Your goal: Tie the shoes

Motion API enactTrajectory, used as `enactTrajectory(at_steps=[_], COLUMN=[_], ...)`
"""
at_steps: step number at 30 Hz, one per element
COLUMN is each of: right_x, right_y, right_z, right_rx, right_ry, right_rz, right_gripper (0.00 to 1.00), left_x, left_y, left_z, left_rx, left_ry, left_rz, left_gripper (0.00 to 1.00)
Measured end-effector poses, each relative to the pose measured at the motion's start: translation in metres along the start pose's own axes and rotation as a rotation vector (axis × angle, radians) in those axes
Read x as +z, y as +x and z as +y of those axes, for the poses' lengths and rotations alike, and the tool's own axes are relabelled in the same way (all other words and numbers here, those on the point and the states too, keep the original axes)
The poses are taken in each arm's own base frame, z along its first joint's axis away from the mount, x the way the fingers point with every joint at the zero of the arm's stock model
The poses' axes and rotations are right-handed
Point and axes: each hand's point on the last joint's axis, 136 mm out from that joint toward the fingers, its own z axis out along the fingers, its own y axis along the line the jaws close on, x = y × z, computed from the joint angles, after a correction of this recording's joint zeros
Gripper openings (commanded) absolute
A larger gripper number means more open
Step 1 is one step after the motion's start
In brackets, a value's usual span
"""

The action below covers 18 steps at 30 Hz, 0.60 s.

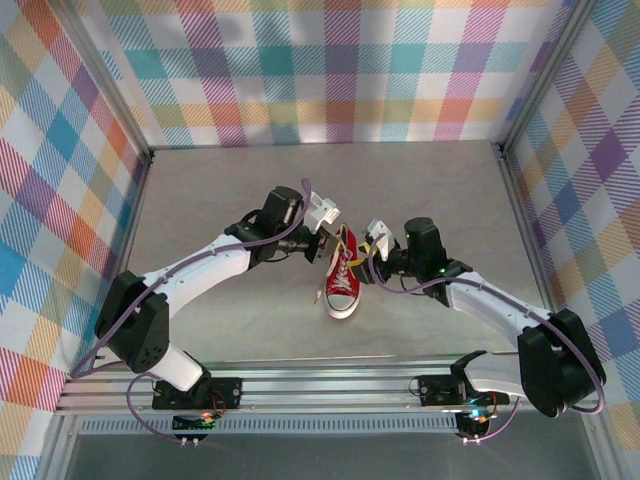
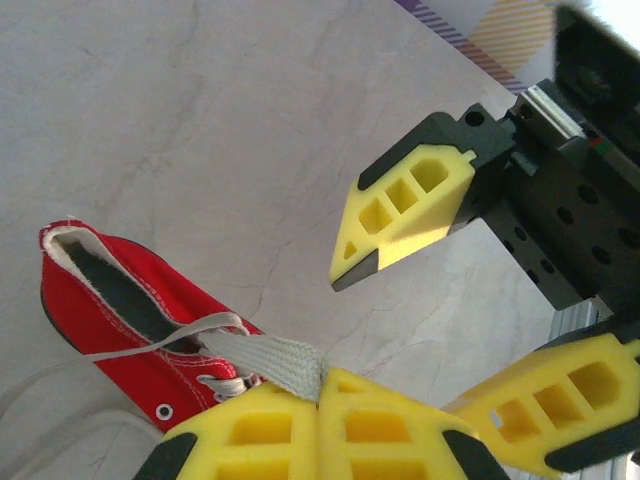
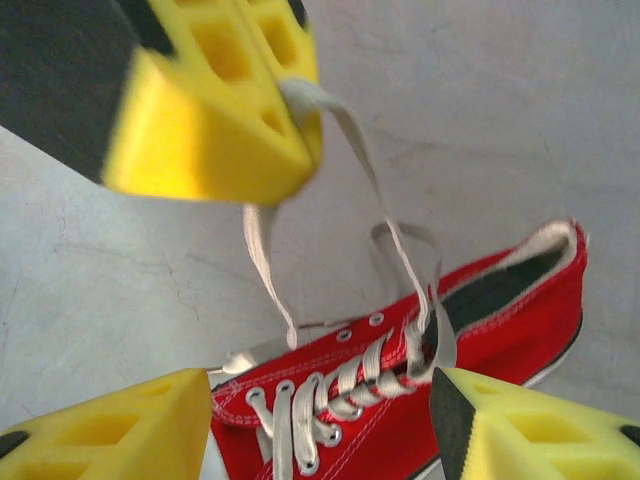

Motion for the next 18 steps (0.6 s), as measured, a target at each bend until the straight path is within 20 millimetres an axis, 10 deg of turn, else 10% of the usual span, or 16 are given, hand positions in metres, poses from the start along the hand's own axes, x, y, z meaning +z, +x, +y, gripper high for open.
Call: enactTrajectory(at_steps=[18], right_x=[0.029], right_y=[-0.029], right_z=[0.000], right_rx=[-0.221], right_ry=[-0.069], right_rz=[-0.048], right_gripper=[0.63], left_x=[0.001], left_y=[-0.008], left_z=[0.000], left_rx=[-0.095], left_ry=[0.070], left_rz=[0.040], left_gripper=[0.00])
